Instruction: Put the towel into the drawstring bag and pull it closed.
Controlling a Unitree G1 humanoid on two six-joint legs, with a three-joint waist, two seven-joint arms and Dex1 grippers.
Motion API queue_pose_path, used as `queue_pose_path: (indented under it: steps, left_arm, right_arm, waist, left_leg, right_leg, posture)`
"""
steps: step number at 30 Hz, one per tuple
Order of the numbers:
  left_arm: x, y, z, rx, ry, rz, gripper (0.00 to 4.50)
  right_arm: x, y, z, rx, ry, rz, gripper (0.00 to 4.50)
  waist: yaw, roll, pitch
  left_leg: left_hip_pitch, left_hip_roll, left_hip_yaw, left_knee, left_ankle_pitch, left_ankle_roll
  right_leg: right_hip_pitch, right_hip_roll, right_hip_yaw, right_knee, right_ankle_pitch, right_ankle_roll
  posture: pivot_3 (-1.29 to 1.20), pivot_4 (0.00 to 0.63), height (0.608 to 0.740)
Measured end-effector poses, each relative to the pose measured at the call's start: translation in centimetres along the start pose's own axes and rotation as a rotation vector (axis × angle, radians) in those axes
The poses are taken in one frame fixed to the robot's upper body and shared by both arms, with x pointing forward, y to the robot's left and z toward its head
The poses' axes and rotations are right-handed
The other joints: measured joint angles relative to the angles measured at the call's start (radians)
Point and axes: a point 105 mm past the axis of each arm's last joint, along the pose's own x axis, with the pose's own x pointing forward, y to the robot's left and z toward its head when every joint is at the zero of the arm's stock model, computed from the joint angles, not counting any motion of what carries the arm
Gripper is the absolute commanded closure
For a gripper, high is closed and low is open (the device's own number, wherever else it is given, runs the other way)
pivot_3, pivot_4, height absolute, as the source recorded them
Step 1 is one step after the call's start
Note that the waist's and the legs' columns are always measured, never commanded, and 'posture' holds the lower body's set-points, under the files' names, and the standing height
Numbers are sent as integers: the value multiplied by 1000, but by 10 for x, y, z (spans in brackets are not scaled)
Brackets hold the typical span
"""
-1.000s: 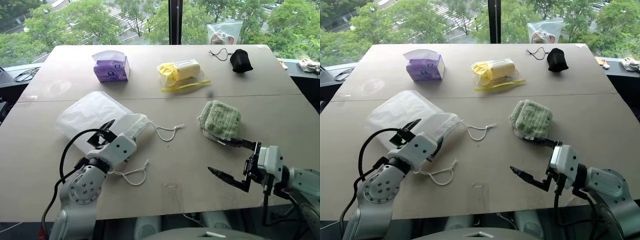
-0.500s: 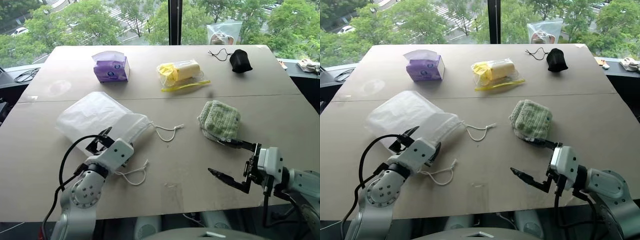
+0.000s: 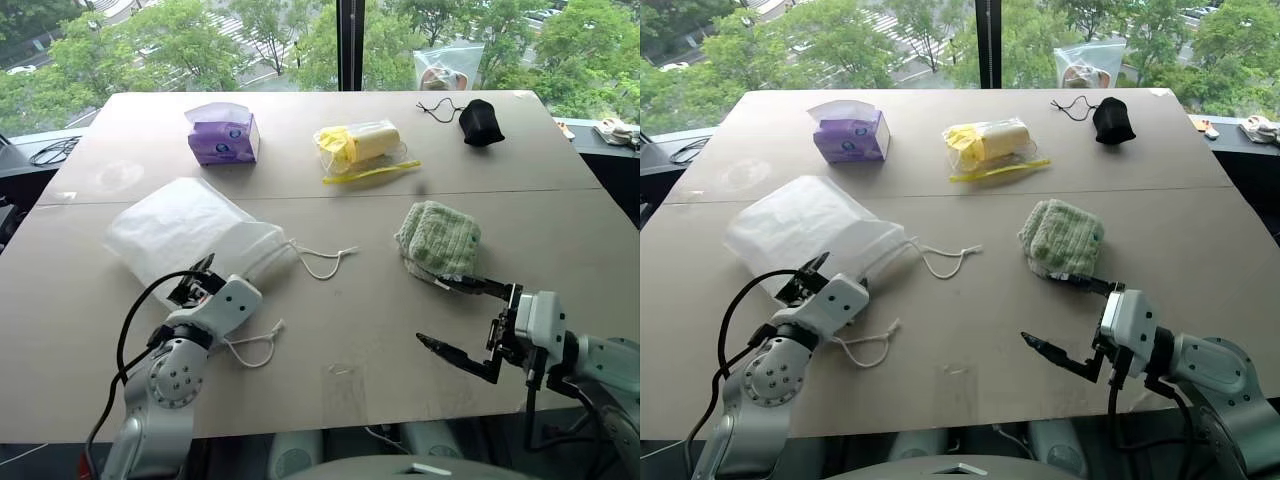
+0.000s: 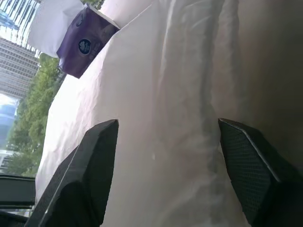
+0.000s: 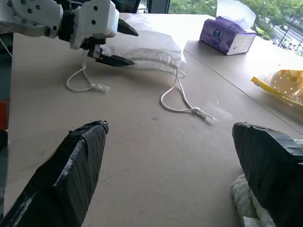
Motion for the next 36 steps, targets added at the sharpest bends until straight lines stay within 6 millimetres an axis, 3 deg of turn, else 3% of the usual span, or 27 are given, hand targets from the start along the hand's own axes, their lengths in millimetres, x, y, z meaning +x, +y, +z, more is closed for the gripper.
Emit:
queue_pose_path:
  steps: [2,5,12,16,24,27,31,33,36]
  left_arm:
    - [3,-3,0,-6,1,-7,3092]
    - [9,-1,5,-10,-17,3,4429]
    - [17,5,8,-202,-48,-30,4479]
    - [17,35,6,-456,-62,-28,4479]
    - [9,60,45,-1115,-223,-324,4479]
    - [2,73,67,-1247,-289,-462,4479]
    - [1,83,79,-1375,-314,-577,4479]
    - [4,79,78,-1428,-285,-613,4479]
    - [11,76,83,-1480,-273,-620,4479]
  right_arm:
    - [0,-1,0,2,2,-2,0]
    - [2,-3,0,10,13,-2,0]
    - [11,-10,-2,88,43,0,0]
    - [16,-18,1,122,55,12,0]
    - [22,-56,-1,135,65,-190,0]
    - [22,-64,-10,144,128,-213,0]
    - [18,-86,-25,227,174,-337,0]
    - [14,-106,-30,280,176,-460,0]
    - [-9,-142,-50,393,286,-644,0]
  waist:
    - [0,0,0]
    - [1,0,0]
    - [0,1,0]
    - [0,0,0]
    - [-1,0,0]
    - [-2,0,0]
    - [-4,-1,0]
    - [-8,-1,0]
    - [-4,-1,0]
  left_leg:
    - [0,0,0,0,0,0]
    - [1,0,0,0,0,0]
    - [0,0,0,0,0,0]
    - [0,0,0,0,0,0]
    - [-1,-1,-2,1,0,0]
    - [-1,-2,-2,1,0,0]
    - [-1,-4,-2,1,0,0]
    - [-1,-4,-2,1,0,0]
    - [-1,-4,-2,1,0,0]
  right_leg:
    - [0,0,0,0,0,0]
    - [0,0,0,0,0,0]
    - [0,0,0,1,0,0]
    - [0,0,-1,1,0,0]
    - [0,5,-2,1,0,0]
    - [0,5,-1,1,0,0]
    - [0,5,0,1,0,0]
    - [0,6,1,1,0,0]
    - [0,4,1,1,2,-3]
  posture:
    - [0,150,740]
    - [0,150,740]
    - [0,150,740]
    - [0,150,740]
    - [0,150,740]
    - [0,150,740]
    - [0,150,740]
    - [0,150,740]
    - [0,150,740]
